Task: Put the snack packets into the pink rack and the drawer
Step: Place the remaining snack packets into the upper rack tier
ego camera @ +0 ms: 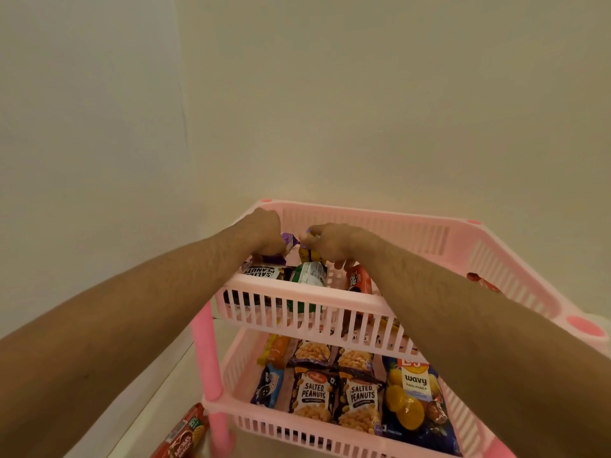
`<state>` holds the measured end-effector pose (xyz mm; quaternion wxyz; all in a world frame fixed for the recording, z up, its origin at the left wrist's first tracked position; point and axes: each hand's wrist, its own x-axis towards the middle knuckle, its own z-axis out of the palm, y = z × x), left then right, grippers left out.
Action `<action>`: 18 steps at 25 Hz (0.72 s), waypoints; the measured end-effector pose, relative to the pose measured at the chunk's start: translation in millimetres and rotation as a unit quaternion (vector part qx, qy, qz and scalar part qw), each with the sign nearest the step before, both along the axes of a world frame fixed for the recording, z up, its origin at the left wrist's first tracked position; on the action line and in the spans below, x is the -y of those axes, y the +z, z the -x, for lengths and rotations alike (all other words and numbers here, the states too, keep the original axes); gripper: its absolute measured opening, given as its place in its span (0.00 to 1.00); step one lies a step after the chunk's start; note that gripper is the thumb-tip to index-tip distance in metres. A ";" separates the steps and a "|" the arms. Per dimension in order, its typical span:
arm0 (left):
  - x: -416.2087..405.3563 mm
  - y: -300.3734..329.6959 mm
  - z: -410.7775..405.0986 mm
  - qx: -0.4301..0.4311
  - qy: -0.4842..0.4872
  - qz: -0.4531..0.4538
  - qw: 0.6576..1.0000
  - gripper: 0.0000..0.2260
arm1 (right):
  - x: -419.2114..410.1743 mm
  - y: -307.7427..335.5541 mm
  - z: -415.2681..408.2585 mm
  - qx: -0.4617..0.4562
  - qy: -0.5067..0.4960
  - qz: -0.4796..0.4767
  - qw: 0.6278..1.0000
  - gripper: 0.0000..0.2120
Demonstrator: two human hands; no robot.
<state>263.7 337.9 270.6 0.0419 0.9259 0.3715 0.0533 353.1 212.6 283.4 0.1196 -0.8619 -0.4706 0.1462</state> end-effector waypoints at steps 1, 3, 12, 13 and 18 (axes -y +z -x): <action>2.6 1.6 2.5 0.024 -0.001 -0.009 1.000 0.14 | -0.7 0.0 -0.7 0.012 0.008 -0.010 1.000 0.28; 8.0 9.1 8.9 0.095 -0.006 -0.038 0.995 0.14 | -1.3 1.4 -1.2 0.032 0.014 -0.044 0.998 0.28; 46.7 51.1 101.4 0.235 -0.051 -0.099 0.966 0.10 | 30.6 35.6 24.6 -0.036 -0.011 -0.346 0.937 0.16; 50.4 47.9 117.6 0.249 -0.049 -0.099 0.962 0.11 | 36.5 36.2 37.7 -0.055 0.015 -0.376 0.925 0.16; 77.2 14.8 197.9 0.283 -0.011 -0.099 0.954 0.15 | 73.7 17.6 120.2 -0.044 0.131 -0.496 0.857 0.17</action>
